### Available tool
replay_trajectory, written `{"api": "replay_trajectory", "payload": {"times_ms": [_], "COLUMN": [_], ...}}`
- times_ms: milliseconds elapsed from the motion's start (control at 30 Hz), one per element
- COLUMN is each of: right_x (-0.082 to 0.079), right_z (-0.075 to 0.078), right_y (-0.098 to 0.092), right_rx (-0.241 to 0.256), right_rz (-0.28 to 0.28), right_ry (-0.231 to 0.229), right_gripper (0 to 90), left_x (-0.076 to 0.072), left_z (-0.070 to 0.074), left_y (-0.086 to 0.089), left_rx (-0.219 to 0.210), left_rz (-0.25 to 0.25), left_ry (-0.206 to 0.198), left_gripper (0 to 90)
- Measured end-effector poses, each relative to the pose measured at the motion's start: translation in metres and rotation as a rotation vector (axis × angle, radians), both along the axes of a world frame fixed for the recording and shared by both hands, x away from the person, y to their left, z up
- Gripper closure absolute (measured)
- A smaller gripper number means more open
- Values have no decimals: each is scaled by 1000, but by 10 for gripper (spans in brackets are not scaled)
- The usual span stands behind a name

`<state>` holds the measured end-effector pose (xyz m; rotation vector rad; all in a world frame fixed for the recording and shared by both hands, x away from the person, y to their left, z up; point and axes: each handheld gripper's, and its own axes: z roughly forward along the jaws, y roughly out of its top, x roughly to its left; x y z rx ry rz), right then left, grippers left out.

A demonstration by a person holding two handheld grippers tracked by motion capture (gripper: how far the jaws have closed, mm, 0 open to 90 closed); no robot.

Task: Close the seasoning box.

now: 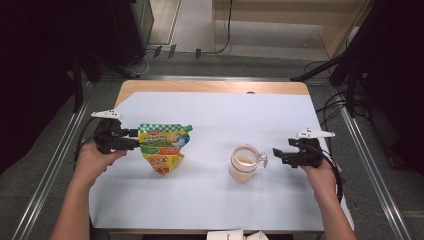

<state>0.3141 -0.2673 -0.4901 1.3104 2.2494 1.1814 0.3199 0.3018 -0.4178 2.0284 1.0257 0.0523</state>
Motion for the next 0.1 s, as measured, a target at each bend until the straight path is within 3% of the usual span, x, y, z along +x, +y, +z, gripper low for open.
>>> {"api": "replay_trajectory", "payload": {"times_ms": [100], "right_x": [0], "right_z": [0], "right_y": [0], "right_rx": [0], "right_rz": [0], "right_ry": [1], "right_gripper": [237], "left_x": [1], "left_z": [-1], "left_y": [1], "left_rx": [0], "left_rz": [13], "left_ry": [9], "left_gripper": [362]}}
